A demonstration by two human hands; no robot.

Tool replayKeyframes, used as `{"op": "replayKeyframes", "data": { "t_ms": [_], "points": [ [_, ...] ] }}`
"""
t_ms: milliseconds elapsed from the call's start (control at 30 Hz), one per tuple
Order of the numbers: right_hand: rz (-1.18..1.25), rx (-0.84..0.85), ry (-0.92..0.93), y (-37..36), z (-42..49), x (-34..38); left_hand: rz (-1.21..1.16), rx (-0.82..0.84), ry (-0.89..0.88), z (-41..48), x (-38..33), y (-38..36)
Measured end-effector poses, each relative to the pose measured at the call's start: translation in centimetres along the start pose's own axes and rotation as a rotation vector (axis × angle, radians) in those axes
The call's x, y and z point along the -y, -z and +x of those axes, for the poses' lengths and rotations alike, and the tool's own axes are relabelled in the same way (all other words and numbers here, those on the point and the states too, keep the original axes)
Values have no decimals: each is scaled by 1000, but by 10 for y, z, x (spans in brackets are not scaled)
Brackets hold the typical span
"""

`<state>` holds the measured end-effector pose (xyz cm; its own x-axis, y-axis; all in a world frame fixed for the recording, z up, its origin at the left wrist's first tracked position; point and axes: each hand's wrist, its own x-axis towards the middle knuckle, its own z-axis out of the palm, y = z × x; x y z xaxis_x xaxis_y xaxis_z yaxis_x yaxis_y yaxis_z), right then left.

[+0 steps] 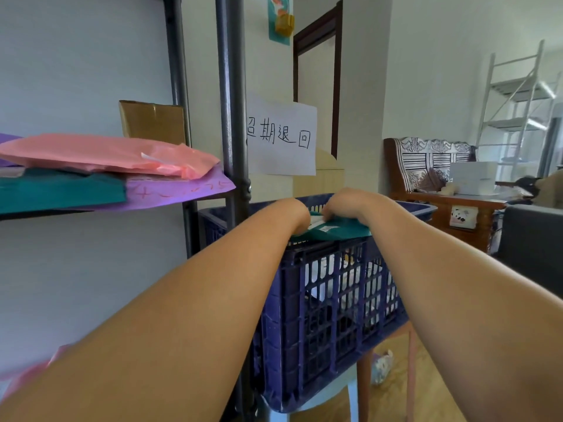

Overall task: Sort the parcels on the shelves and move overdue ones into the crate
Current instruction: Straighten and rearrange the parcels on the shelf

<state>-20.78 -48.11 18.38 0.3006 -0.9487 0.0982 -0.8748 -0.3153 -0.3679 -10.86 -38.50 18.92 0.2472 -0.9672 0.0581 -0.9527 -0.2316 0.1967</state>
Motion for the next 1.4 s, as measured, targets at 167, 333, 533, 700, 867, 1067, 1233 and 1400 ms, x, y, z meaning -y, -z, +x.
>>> {"op": "replayKeyframes", "data": {
  "t_ms": [167, 333, 533, 700, 867, 1067, 1233, 1400],
  "points": [
    [-145, 35, 33, -13, 25, 2, 72, 73, -31, 6, 1, 0],
    [-239, 77, 32, -15, 37, -2, 24, 180, -13, 11, 4, -1],
    [-389, 151, 43, -19, 41, -1, 86, 174, -56, 11, 1, -5],
    [-463, 210, -20, -29, 56, 5, 121, 175, -68, 12, 1, -10],
    [-567, 98, 14, -20, 64, 1, 124, 148, -61, 13, 4, -10],
    [-450, 79, 80, -6, 34, -9, 139, 71, -53, 9, 0, -8],
    [-325, 36, 82, 2, 15, -10, 151, 48, -45, 0, -6, -1],
    [-310, -24, 72, 4, -7, -6, 171, 42, -83, -13, -6, 1]
  ]
}}
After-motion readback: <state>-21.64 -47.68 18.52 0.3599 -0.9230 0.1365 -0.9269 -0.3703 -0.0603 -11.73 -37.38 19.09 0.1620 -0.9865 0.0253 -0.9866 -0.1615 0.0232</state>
